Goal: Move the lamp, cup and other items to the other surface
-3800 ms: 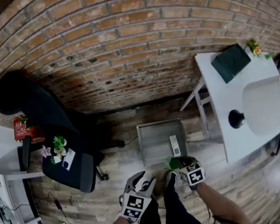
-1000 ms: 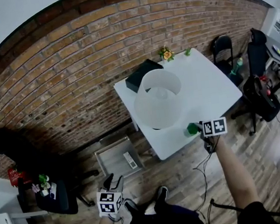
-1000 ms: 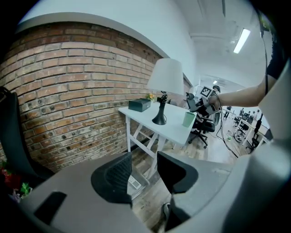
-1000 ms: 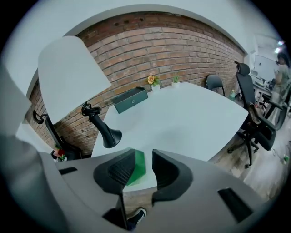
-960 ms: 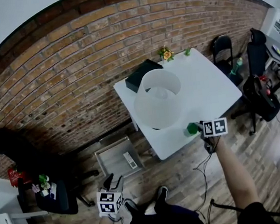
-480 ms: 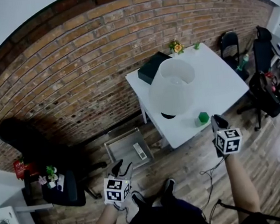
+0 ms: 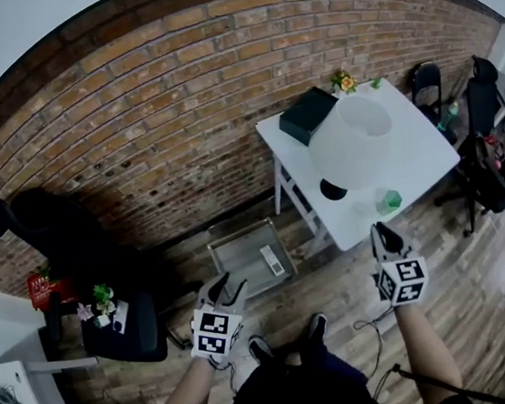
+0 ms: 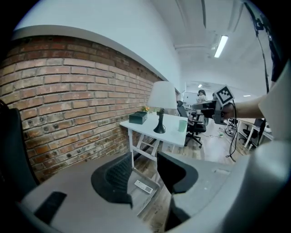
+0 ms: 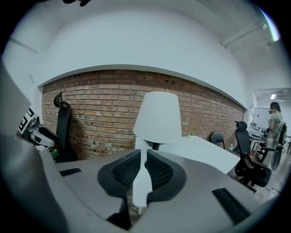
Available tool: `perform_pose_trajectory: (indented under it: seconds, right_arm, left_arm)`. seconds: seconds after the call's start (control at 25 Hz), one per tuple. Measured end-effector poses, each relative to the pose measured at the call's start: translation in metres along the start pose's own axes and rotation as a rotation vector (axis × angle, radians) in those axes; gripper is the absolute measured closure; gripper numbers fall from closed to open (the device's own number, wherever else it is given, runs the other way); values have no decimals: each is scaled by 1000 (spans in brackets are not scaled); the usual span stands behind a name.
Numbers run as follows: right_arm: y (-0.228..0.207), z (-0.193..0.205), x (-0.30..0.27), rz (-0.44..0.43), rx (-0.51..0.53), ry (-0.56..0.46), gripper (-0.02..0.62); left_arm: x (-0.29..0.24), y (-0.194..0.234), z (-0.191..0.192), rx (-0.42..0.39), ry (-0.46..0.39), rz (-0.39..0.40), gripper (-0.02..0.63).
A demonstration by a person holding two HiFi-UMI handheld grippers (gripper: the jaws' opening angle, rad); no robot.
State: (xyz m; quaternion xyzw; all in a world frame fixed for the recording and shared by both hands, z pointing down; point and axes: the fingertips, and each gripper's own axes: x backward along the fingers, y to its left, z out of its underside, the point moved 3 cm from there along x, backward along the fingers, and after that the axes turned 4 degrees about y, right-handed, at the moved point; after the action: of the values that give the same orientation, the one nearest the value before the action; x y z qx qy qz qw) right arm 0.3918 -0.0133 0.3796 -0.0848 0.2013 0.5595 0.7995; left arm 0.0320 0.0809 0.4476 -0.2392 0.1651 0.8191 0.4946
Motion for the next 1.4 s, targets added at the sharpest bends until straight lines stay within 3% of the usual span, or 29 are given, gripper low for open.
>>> perform_pose_trajectory:
  seconds: [0.12, 0.4, 0.64, 0.96, 1.12, 1.4]
  right_arm:
    - [50, 8, -17, -50, 8, 36, 506]
    - [154, 33, -63, -169, 14, 108, 468]
    - [206, 73, -107, -279, 52, 202, 470]
    - [232, 180, -200, -372, -26, 384, 458]
    - [232, 230, -242, -397, -58, 445, 471]
    - [242, 301, -309, -409, -21, 541, 460]
  left_arm:
    - [19, 20, 11, -27, 8, -11, 434]
    - [51, 66, 51, -19, 20, -34, 433]
    - [44, 81, 80, 62, 58, -56, 434]
    - [-4, 98, 125, 197, 150, -110, 434]
    - [-47, 95, 141, 215, 186, -96, 436]
    - [-106, 96, 176, 266, 225, -71, 436]
